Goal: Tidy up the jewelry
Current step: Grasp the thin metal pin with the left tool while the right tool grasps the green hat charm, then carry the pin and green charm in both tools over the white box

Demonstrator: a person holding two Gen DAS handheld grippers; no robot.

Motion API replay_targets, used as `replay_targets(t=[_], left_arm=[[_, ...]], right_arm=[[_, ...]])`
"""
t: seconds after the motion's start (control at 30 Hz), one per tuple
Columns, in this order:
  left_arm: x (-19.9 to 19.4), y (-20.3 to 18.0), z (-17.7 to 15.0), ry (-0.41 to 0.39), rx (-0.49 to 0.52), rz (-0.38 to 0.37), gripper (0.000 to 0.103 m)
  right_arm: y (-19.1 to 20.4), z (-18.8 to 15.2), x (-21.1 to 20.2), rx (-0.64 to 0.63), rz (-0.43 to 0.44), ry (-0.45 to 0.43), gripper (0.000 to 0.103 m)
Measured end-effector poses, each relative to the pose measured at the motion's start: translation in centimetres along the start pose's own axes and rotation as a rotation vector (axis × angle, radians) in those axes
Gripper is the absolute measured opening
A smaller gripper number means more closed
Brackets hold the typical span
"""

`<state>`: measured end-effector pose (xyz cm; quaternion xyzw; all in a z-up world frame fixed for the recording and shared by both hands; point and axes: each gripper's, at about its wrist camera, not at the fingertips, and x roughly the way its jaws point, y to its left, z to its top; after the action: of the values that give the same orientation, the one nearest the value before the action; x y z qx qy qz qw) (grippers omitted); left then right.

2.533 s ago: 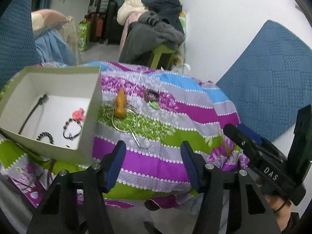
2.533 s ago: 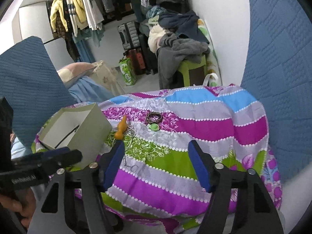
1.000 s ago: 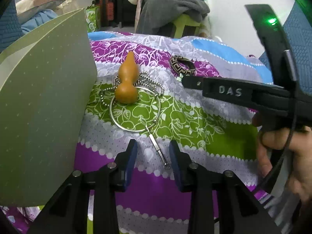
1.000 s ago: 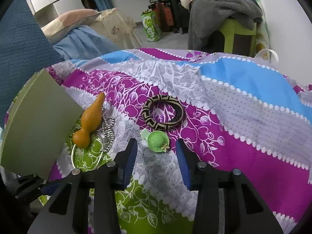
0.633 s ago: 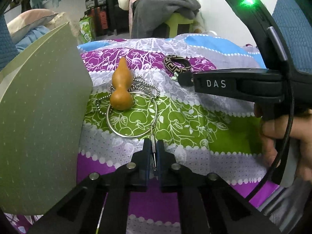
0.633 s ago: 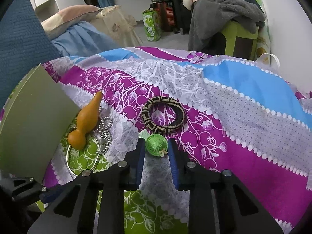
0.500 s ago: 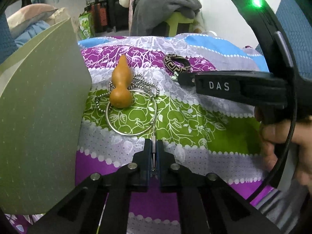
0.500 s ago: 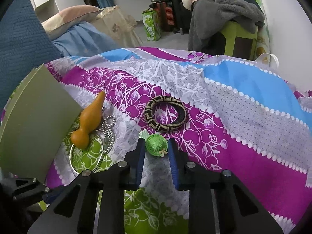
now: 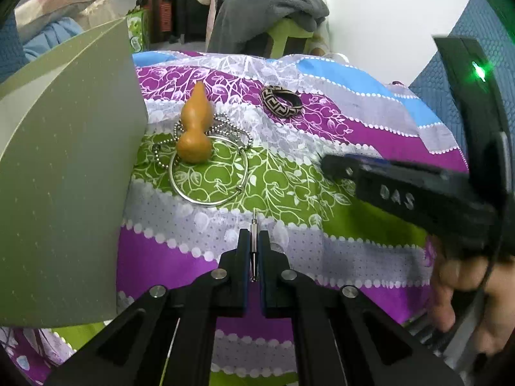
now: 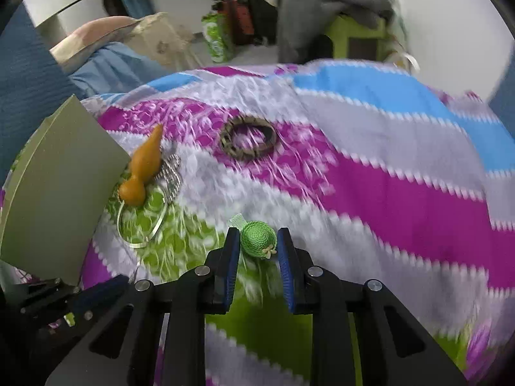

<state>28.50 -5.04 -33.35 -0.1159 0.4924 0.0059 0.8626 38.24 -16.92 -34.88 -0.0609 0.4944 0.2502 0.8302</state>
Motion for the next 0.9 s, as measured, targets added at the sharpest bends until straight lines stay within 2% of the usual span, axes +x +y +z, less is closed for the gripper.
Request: replay_targets(t=[0.2, 0.63, 0.9], left_arm=[[-1.3, -0.1, 0.3, -0.008, 0.001, -0.039, 0.002], [-7.1, 0.1, 1.8, -0.035, 0.006, -0.111, 0.002], [-12.2, 1.1, 4.3, -0.092, 0.027, -0.096, 0.002]], right_arm=[[0.1, -1.7, -2.4, 0.047, -0.043, 0.015, 0.021], [2.8, -3.1, -10.0, 0.114, -0.072, -0.109, 0.021], [4.5, -1.8, -13.7, 0.097, -0.113, -0.177, 0.021]])
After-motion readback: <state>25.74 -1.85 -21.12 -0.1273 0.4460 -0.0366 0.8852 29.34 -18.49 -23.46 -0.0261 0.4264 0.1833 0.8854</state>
